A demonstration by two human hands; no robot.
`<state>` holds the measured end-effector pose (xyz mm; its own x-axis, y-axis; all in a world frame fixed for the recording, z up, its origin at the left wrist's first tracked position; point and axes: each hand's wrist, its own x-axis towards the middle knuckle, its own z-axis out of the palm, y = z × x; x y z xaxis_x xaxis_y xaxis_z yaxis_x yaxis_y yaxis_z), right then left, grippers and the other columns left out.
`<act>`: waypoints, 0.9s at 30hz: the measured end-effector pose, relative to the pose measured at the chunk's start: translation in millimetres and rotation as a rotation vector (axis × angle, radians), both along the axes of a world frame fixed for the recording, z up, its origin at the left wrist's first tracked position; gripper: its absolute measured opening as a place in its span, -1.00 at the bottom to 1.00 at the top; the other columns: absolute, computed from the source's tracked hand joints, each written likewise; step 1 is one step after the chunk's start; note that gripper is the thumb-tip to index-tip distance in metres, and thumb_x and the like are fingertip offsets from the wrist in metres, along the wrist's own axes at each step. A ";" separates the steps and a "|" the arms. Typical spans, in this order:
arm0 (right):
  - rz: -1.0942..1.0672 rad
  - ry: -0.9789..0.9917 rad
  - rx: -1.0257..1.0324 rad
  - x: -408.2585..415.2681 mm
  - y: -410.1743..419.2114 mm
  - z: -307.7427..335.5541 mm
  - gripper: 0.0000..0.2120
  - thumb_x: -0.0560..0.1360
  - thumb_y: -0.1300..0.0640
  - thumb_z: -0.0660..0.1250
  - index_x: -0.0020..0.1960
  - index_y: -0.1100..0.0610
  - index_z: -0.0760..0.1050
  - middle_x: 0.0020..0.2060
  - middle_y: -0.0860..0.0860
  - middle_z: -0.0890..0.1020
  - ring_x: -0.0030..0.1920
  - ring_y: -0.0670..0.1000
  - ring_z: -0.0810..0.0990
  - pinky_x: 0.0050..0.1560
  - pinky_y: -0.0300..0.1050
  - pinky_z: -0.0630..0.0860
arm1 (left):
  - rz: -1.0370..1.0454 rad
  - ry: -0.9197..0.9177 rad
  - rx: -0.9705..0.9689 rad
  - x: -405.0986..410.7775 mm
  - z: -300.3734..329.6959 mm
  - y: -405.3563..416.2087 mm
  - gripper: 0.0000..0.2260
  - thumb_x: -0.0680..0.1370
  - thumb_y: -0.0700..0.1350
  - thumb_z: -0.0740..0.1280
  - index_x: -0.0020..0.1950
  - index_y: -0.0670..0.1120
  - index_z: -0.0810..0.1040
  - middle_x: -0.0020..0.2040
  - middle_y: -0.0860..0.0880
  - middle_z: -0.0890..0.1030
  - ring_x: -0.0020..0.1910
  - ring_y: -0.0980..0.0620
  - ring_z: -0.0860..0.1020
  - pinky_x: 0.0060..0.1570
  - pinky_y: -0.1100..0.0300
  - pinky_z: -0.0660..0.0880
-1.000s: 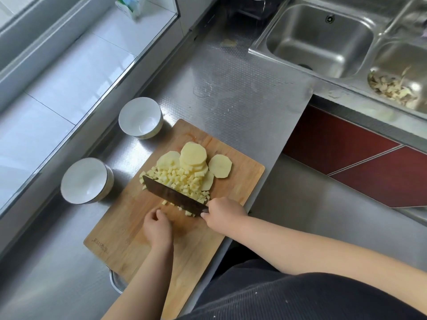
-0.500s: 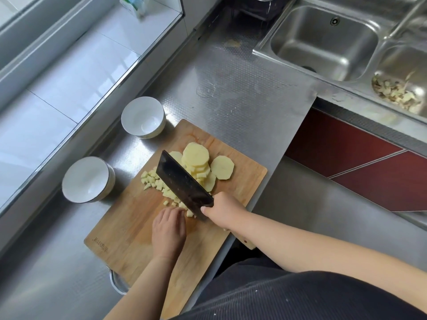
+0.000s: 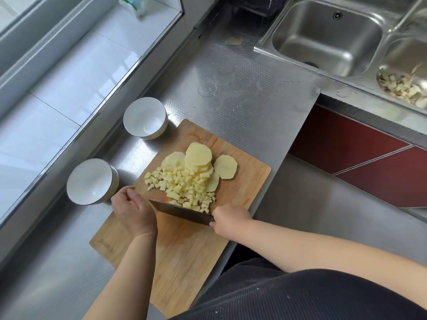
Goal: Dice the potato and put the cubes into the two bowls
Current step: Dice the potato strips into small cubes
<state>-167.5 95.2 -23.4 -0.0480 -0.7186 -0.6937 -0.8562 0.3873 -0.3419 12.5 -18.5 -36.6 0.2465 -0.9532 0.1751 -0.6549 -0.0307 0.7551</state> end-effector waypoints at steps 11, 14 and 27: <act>-0.098 0.021 -0.250 -37.8 -10.6 0.8 -0.67 0.61 -0.11 0.12 0.05 0.09 0.54 -0.11 0.05 0.62 -0.08 0.13 0.59 -0.29 -0.11 0.34 | -0.031 0.112 0.022 -25.4 21.8 -46.1 -0.79 0.62 -0.14 0.14 0.14 -0.20 0.49 0.04 -0.08 0.48 0.00 0.05 0.44 -0.04 0.39 0.34; -0.006 0.135 -0.469 -59.8 -8.2 0.5 -0.70 0.60 -0.09 0.13 0.06 0.05 0.54 -0.11 0.01 0.63 -0.11 0.12 0.60 -0.31 -0.12 0.30 | -0.005 0.164 0.097 -35.0 28.4 -69.2 -0.78 0.61 -0.15 0.15 0.16 -0.19 0.51 0.08 -0.13 0.56 0.01 0.07 0.48 -0.12 0.51 0.32; 0.179 0.263 -0.751 -93.3 -1.3 -22.0 -0.64 0.15 -0.02 0.58 -0.12 0.08 0.62 -0.42 -0.02 0.58 -0.45 0.05 0.58 -0.49 -0.13 0.47 | -1.319 -0.408 0.414 -93.9 37.1 -27.5 -0.54 0.45 0.39 0.20 0.20 0.14 0.44 0.25 0.11 0.39 0.25 0.12 0.32 0.25 0.15 0.28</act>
